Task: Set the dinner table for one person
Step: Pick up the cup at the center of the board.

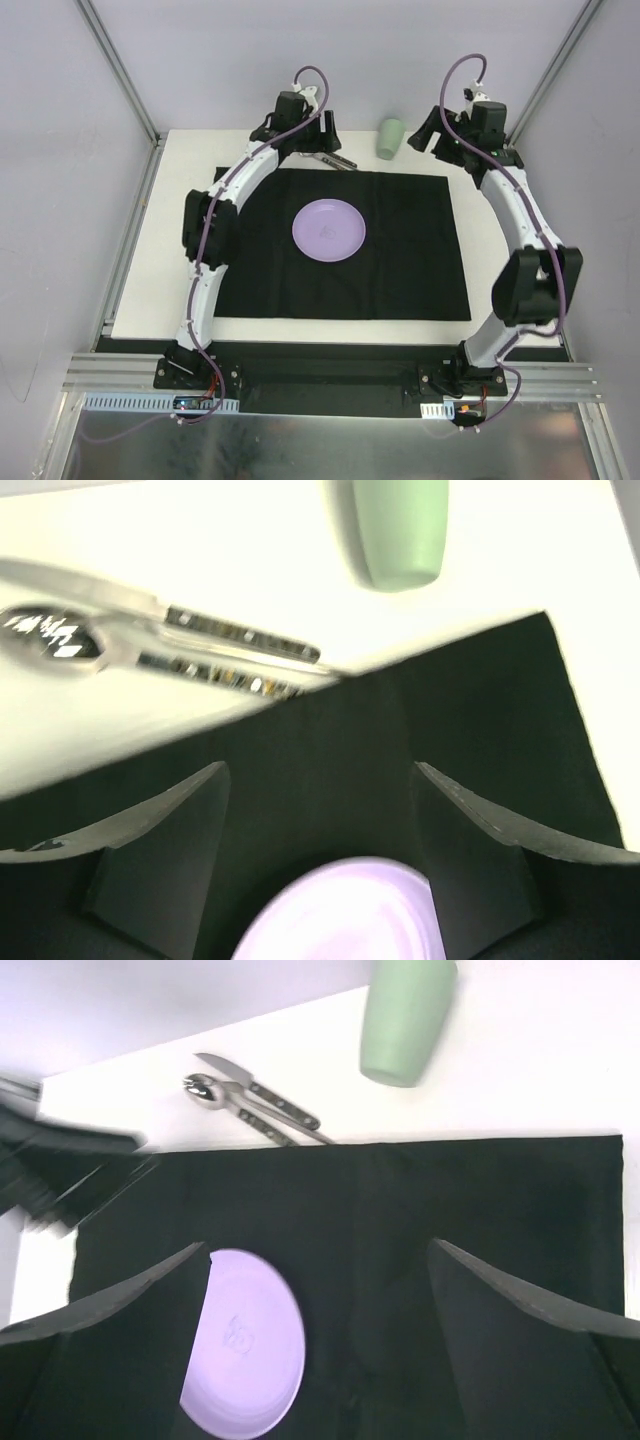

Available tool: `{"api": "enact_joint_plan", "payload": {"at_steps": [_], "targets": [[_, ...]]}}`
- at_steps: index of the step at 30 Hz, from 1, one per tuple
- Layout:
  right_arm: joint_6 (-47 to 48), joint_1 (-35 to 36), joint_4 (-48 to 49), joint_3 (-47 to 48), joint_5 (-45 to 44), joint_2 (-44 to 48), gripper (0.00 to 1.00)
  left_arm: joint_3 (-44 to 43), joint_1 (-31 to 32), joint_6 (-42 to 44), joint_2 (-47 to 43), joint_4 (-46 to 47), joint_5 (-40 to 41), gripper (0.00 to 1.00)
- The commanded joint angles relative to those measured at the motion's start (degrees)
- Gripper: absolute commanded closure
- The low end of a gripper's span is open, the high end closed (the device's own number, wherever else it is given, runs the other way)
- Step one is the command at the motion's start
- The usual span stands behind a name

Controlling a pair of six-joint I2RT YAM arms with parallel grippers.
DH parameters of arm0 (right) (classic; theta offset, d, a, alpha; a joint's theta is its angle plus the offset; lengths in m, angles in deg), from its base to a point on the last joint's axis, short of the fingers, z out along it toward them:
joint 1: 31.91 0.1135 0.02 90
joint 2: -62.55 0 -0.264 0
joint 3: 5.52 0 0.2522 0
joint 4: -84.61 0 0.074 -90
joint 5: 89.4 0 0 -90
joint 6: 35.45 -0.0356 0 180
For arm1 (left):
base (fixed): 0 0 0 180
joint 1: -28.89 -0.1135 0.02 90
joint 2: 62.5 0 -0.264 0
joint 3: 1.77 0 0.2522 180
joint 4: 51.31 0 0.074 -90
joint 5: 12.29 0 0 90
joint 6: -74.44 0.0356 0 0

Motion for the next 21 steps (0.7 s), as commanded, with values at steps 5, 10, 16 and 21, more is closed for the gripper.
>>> {"api": "enact_joint_plan", "payload": {"at_steps": [5,10,16,21], "targets": [[1.1,1.6,-5.1,-11.3,-0.7,13.1,0.06,-18.7,0.2,-8.8,15.0,2.2,-5.3,0.26],[2.2,2.8,-4.3,-14.2,-0.7,13.1,0.06,-15.8,0.1,-12.0,14.6,3.8,-6.7,0.27],[1.8,3.7,-3.1,-5.2,-1.5,-0.2,0.06,7.0,-0.3,-7.8,-3.6,4.0,-2.9,0.22],[2.8,5.1,-4.9,9.2,1.5,-14.7,0.07,24.9,-1.0,-5.0,-19.4,4.0,-0.2,0.21]]}}
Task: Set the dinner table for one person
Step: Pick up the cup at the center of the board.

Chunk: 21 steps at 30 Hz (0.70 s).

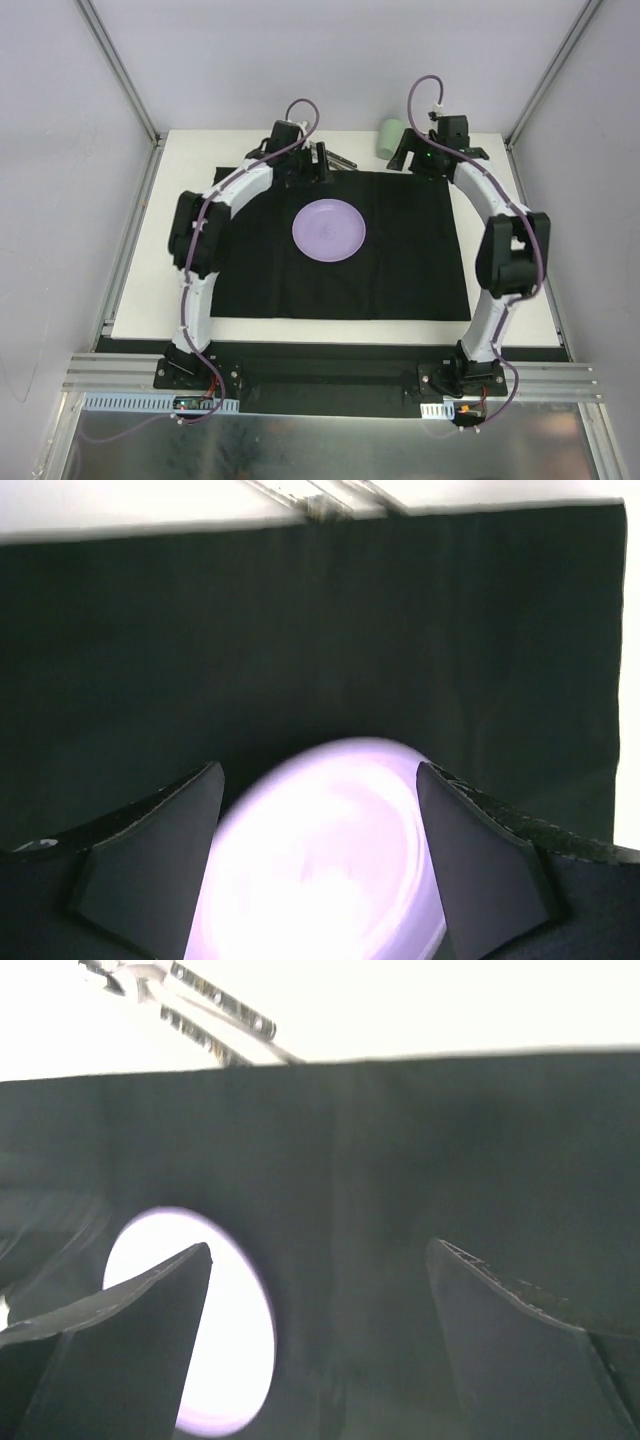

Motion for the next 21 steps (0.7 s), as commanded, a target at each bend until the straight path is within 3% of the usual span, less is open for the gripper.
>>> {"api": "enact_joint_plan", "payload": {"at_steps": [1,4,8,21], "targets": [[1.8,1.6,-0.3,11.4,2.5,-10.6,0.07,9.8,-0.9,3.8,-17.4,2.3,3.4,0.21],[1.5,1.9,-0.5,17.9,5.3,-16.9,0.07,16.7,-0.9,4.6,-24.1,2.4,5.2,0.21],[1.6,1.8,-1.2,23.2,2.3,-22.6,0.07,24.1,-0.9,4.1,-31.5,2.4,4.9,0.21],[-4.7,1.5,3.7,36.8,-4.2,-34.8,0.05,36.6,-0.9,3.8,-45.7,3.7,8.9,0.20]]}}
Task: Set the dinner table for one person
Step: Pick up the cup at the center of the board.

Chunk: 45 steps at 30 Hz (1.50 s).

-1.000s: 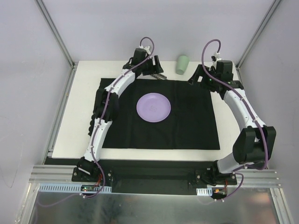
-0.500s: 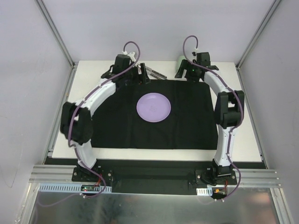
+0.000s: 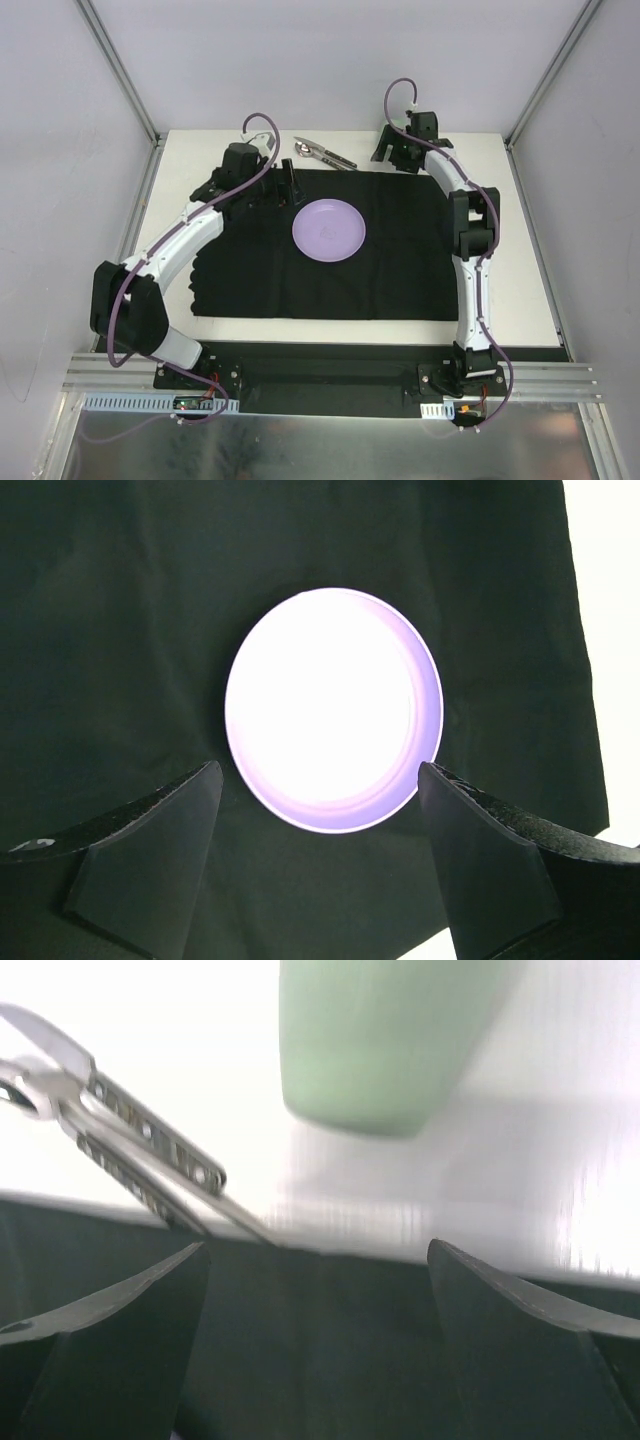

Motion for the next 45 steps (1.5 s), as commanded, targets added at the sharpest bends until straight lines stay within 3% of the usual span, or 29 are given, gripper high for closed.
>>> {"api": "enact_joint_plan", "payload": {"at_steps": [1,11,45], "targets": [[-5.5,-0.4,3.9,6.7,-2.8,-2.6,0.05,2.3,-0.5,0.8,-5.2,1.7,2.8,0.20],[-14.3,-2.3,11.7,7.2,-3.0,-6.0,0.04,5.1,-0.7,1.0,-8.5,2.6,4.9,0.20],[-21.4,-3.0,20.2,14.3,-1.1,-15.0,0.00,9.7,-3.4,0.7,-11.2,5.0,5.3,0.19]]}}
